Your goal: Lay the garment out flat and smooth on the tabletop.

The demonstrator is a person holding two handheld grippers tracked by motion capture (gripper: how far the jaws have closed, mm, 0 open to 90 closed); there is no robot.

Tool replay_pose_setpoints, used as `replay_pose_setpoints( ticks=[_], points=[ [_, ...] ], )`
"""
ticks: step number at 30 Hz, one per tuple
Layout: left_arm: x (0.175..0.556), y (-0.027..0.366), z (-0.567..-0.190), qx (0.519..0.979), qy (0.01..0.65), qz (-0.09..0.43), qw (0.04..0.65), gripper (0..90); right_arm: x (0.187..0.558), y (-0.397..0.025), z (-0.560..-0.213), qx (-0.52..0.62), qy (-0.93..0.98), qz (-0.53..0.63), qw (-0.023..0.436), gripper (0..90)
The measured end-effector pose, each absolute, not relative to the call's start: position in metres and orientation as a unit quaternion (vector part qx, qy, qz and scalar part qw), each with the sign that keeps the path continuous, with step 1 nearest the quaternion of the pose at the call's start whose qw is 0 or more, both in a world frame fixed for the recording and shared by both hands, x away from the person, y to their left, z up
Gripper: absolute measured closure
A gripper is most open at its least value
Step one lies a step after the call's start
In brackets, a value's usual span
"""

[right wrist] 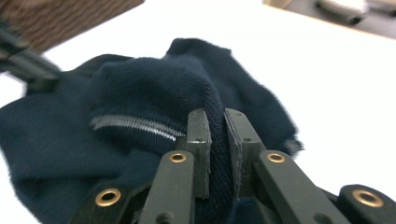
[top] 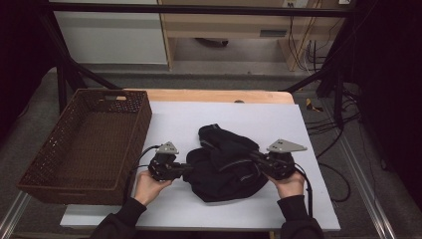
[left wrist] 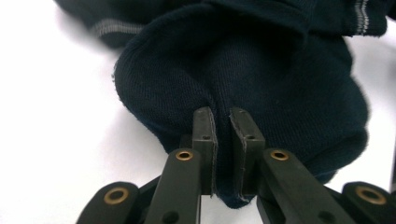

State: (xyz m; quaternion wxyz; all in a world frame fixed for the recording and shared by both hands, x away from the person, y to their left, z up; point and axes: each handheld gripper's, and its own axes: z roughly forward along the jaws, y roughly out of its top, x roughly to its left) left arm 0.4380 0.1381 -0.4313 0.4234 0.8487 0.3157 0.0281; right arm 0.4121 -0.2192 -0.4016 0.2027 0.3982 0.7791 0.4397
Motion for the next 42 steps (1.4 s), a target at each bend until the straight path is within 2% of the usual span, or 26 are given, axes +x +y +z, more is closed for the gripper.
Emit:
replay_pose_setpoints(
  ticks=[9,19,22,25,28,30,32,34,36,38,40,42],
  points=[
    [0.418,0.127,-0.411,0.850,0.273,0.041,0.448,81.4,0.413,-0.269,-0.399,0.487,0.707,0.445,0.258,81.2],
    [0.381,0.077,-0.421,0.889,0.190,0.024,0.417,81.5,0.428,-0.290,-0.433,0.541,0.716,0.368,0.245,79.4],
    [0.375,0.068,-0.428,0.897,0.178,0.023,0.405,81.5,0.428,-0.288,-0.435,0.547,0.717,0.358,0.244,72.7],
    [0.373,0.064,-0.433,0.900,0.174,0.021,0.398,81.6,0.424,-0.284,-0.427,0.531,0.713,0.377,0.261,63.6],
    [0.372,0.062,-0.435,0.902,0.171,0.021,0.396,81.6,0.417,-0.277,-0.413,0.507,0.698,0.427,0.270,50.1],
    [0.371,0.061,-0.436,0.903,0.170,0.020,0.394,81.6,0.414,-0.266,-0.405,0.481,0.701,0.460,0.256,39.0],
    [0.369,0.058,-0.438,0.905,0.167,0.021,0.391,81.6,0.412,-0.251,-0.401,0.456,0.716,0.472,0.238,33.8],
    [0.368,0.056,-0.439,0.906,0.164,0.023,0.389,81.5,0.412,-0.235,-0.402,0.433,0.739,0.467,0.221,33.0],
    [0.366,0.055,-0.438,0.907,0.162,0.026,0.388,81.1,0.414,-0.222,-0.407,0.417,0.759,0.450,0.219,37.7],
    [0.366,0.056,-0.438,0.906,0.162,0.028,0.390,80.6,0.416,-0.215,-0.414,0.401,0.788,0.409,0.228,63.5],
    [0.368,0.058,-0.437,0.904,0.164,0.027,0.393,80.0,0.418,-0.216,-0.417,0.402,0.801,0.376,0.236,83.0],
    [0.369,0.060,-0.435,0.902,0.168,0.025,0.396,78.9,0.420,-0.226,-0.415,0.420,0.791,0.373,0.244,84.7]
  ],
)
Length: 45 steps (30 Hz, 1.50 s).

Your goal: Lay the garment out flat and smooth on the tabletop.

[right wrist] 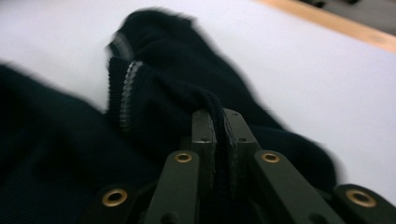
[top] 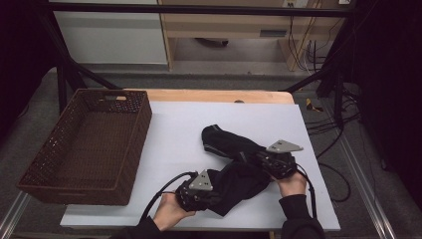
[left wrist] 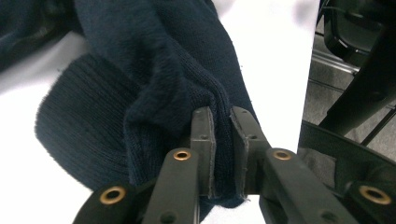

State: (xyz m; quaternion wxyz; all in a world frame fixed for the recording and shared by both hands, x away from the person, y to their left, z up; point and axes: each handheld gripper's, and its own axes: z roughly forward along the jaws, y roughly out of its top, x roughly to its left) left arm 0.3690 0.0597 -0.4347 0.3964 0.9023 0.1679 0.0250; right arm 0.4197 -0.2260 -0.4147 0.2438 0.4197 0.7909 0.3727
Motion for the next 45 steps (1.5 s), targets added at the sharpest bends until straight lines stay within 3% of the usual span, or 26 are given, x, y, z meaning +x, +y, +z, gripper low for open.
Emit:
replay_pose_setpoints(
  ticks=[6,8,11,14,16,19,23,31,33,36,38,41,45],
  points=[
    [0.377,0.075,-0.416,0.878,0.191,0.029,0.437,67.9,0.414,-0.275,-0.406,0.498,0.706,0.403,0.301,85.0],
    [0.381,0.085,-0.407,0.862,0.210,0.041,0.460,57.2,0.415,-0.289,-0.409,0.523,0.693,0.394,0.303,84.8],
    [0.390,0.101,-0.397,0.839,0.238,0.056,0.486,48.7,0.420,-0.302,-0.421,0.551,0.688,0.375,0.286,83.7],
    [0.401,0.115,-0.398,0.825,0.273,0.082,0.487,40.4,0.425,-0.304,-0.431,0.555,0.698,0.359,0.275,76.0],
    [0.411,0.121,-0.404,0.822,0.300,0.094,0.475,36.5,0.425,-0.300,-0.431,0.546,0.704,0.357,0.281,65.2],
    [0.429,0.128,-0.418,0.818,0.340,0.091,0.454,36.2,0.422,-0.294,-0.425,0.525,0.703,0.383,0.289,49.0],
    [0.445,0.126,-0.433,0.815,0.372,0.062,0.440,34.3,0.419,-0.281,-0.415,0.495,0.710,0.418,0.275,36.3],
    [0.440,0.096,-0.455,0.844,0.343,0.014,0.412,33.9,0.418,-0.260,-0.412,0.457,0.737,0.412,0.281,30.9],
    [0.437,0.091,-0.458,0.852,0.329,0.011,0.407,37.3,0.419,-0.262,-0.414,0.463,0.734,0.410,0.280,30.2],
    [0.436,0.087,-0.461,0.858,0.318,-0.002,0.404,49.9,0.422,-0.266,-0.420,0.472,0.734,0.400,0.280,29.7],
    [0.436,0.086,-0.461,0.860,0.316,0.003,0.401,49.5,0.423,-0.267,-0.422,0.473,0.736,0.397,0.278,29.7],
    [0.438,0.088,-0.449,0.861,0.311,0.068,0.397,38.6,0.425,-0.269,-0.426,0.475,0.739,0.387,0.279,30.2],
    [0.450,0.094,-0.436,0.845,0.315,0.094,0.422,22.6,0.427,-0.269,-0.428,0.471,0.743,0.384,0.279,30.8]
  ],
)
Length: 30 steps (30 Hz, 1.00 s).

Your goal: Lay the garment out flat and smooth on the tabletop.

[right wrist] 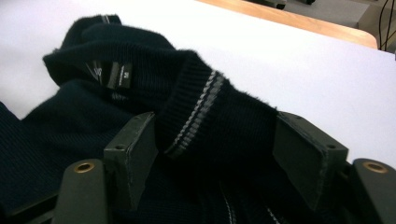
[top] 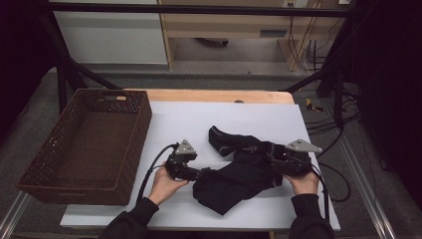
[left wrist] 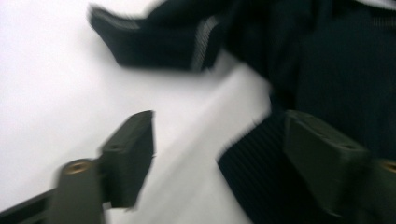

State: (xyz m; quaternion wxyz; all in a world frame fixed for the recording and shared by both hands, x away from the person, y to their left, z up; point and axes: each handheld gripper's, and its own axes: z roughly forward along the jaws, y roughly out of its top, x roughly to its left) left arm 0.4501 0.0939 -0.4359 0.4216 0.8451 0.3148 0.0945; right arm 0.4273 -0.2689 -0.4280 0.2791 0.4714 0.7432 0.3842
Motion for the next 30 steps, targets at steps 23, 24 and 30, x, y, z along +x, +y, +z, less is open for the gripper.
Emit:
replay_pose_setpoints(
  ticks=[23,24,30],
  points=[
    [0.510,0.047,-0.442,0.862,0.293,0.123,0.395,12.8,0.432,-0.270,-0.433,0.457,0.771,0.363,0.256,72.0],
    [0.510,0.044,-0.442,0.864,0.288,0.123,0.395,13.6,0.432,-0.270,-0.433,0.458,0.770,0.364,0.256,68.1],
    [0.509,0.027,-0.443,0.872,0.262,0.144,0.388,22.5,0.431,-0.272,-0.429,0.468,0.755,0.366,0.278,39.1]
  ],
)
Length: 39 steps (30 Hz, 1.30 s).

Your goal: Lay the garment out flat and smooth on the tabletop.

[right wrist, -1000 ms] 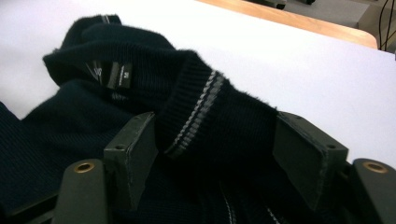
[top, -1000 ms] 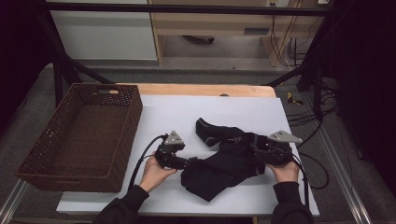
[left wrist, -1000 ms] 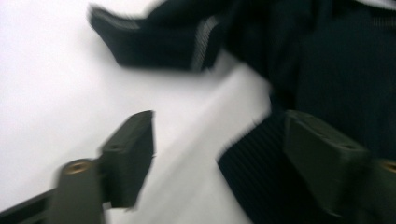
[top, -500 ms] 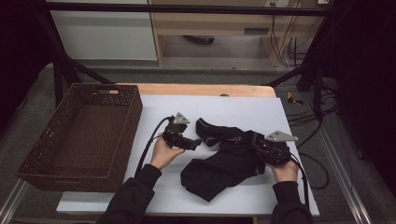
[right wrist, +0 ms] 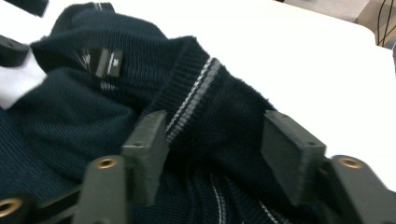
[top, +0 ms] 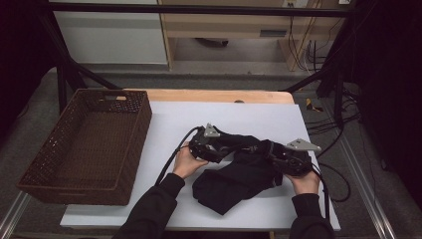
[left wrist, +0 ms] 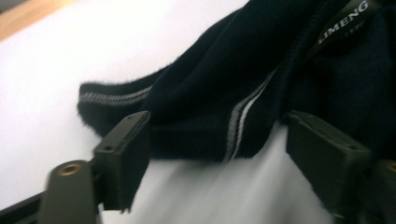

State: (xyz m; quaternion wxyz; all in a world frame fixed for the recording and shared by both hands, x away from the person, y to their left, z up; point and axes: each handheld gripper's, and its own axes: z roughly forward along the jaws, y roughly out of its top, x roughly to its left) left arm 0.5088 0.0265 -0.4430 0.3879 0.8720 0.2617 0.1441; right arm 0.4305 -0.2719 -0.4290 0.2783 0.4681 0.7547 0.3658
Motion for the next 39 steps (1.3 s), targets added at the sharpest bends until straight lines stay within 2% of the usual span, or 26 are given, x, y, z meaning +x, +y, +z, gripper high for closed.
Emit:
replay_pose_setpoints(
  ticks=[5,9,10,12,13,15,19,28,33,37,39],
  points=[
    [0.512,0.018,-0.451,0.884,0.253,0.161,0.360,36.7,0.429,-0.276,-0.425,0.479,0.743,0.369,0.289,29.6],
    [0.514,0.015,-0.457,0.891,0.246,0.151,0.350,53.6,0.430,-0.278,-0.425,0.481,0.744,0.363,0.288,28.6],
    [0.514,0.015,-0.457,0.891,0.246,0.151,0.350,60.7,0.430,-0.278,-0.426,0.481,0.745,0.362,0.288,28.6],
    [0.513,0.014,-0.459,0.896,0.250,0.144,0.338,67.6,0.431,-0.279,-0.426,0.481,0.746,0.359,0.288,28.6],
    [0.512,0.015,-0.458,0.897,0.248,0.145,0.335,74.4,0.431,-0.279,-0.426,0.481,0.746,0.359,0.289,28.6],
    [0.511,0.017,-0.454,0.896,0.253,0.144,0.335,80.8,0.430,-0.279,-0.426,0.482,0.746,0.360,0.288,28.9],
    [0.508,0.030,-0.438,0.886,0.266,0.148,0.349,83.8,0.430,-0.280,-0.425,0.480,0.744,0.364,0.288,29.9],
    [0.492,0.072,-0.400,0.873,0.264,0.187,0.364,84.6,0.434,-0.273,-0.420,0.452,0.754,0.379,0.288,28.5],
    [0.487,0.082,-0.394,0.874,0.262,0.194,0.360,84.5,0.443,-0.260,-0.417,0.427,0.769,0.389,0.274,22.2],
    [0.486,0.084,-0.393,0.873,0.269,0.188,0.360,84.5,0.455,-0.252,-0.417,0.413,0.786,0.375,0.267,23.3],
    [0.485,0.086,-0.394,0.870,0.275,0.181,0.367,84.5,0.462,-0.252,-0.418,0.425,0.782,0.380,0.250,24.3]
  ],
)
